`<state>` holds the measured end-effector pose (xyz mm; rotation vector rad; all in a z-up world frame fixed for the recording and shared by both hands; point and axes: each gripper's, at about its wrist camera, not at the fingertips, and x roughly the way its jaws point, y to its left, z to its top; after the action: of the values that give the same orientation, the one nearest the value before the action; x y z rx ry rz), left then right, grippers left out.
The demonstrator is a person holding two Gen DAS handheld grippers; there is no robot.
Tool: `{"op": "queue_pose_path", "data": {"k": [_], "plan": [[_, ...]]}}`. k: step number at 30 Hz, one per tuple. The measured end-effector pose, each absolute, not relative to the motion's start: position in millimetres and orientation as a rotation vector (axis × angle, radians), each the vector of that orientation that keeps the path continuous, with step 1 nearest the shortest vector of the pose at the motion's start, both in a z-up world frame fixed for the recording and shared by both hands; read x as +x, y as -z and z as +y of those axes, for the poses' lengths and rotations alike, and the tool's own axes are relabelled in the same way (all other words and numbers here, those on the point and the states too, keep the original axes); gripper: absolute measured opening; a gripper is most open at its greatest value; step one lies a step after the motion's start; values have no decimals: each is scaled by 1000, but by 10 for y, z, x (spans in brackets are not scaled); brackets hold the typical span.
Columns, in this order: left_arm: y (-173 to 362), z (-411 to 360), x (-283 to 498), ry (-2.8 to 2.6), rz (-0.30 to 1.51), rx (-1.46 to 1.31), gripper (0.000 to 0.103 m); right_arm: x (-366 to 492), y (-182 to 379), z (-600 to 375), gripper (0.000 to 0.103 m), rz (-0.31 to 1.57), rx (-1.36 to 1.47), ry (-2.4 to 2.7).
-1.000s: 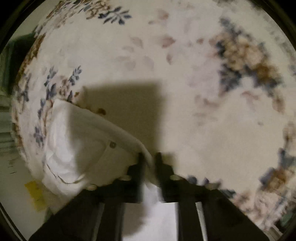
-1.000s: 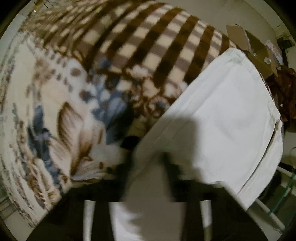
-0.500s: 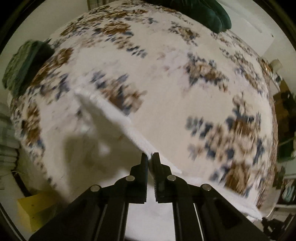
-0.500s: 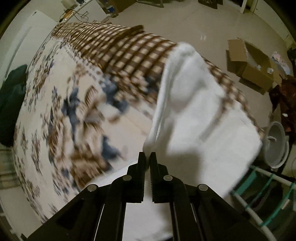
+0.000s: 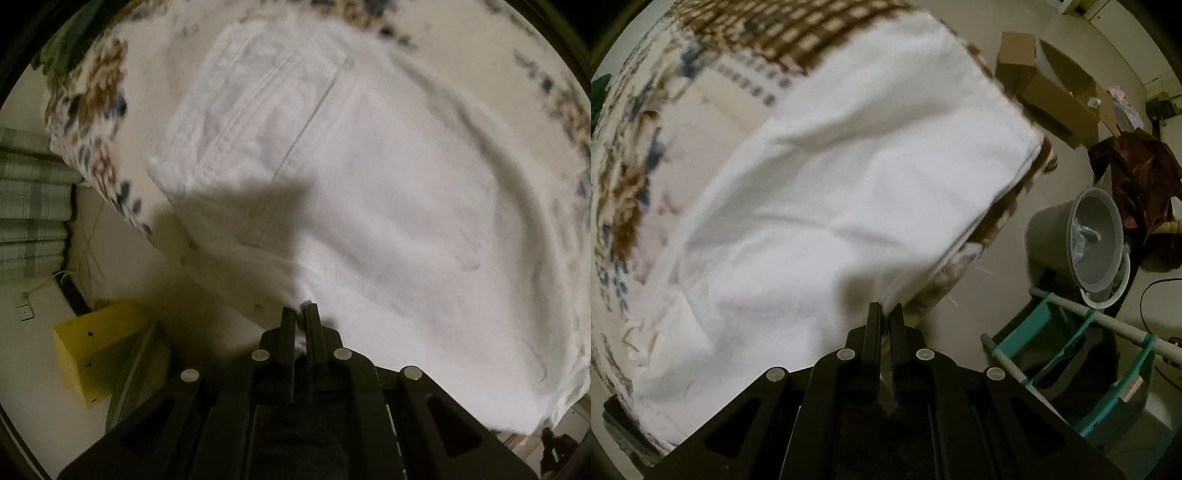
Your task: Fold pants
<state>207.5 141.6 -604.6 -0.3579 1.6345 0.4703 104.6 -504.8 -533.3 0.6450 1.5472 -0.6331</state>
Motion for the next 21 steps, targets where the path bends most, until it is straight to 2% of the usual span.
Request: {"op": "queue_pose_path", "data": {"k": [3, 6, 7, 8, 10, 11, 12, 13, 17, 21], "plan": [[6090, 1384, 2095, -449, 1660, -313, 8, 1085, 5484, -5041, 5, 1578, 651, 595], [5935, 1341, 2144, -428, 1644, -307, 9, 984, 5458, -5187, 27, 1604, 737, 524], [5873, 1343, 2165, -434, 1644, -307, 10, 966, 5395, -5246, 39, 1582, 757, 520], [5794, 1347, 2195, -444, 1632, -305, 14, 917, 5288, -5342, 44, 1547, 776, 529], [5656, 1311, 2234, -445, 1586, -313, 38, 860, 5075, -5539, 49, 1468, 801, 548], [5582, 1289, 2273, -450, 1561, -308, 48, 863, 4956, -5661, 51, 1428, 802, 565], [5496, 1250, 2323, -455, 1533, -292, 67, 881, 4883, -5763, 51, 1399, 798, 573], [5420, 1204, 2381, -453, 1505, -282, 74, 947, 4809, -5877, 51, 1372, 786, 576], [5264, 835, 2630, -368, 1439, -203, 75, 1395, 4672, -6299, 51, 1306, 796, 608], [5263, 277, 2916, -233, 1422, -126, 75, 2046, 4724, -6015, 51, 1420, 882, 496]]}}
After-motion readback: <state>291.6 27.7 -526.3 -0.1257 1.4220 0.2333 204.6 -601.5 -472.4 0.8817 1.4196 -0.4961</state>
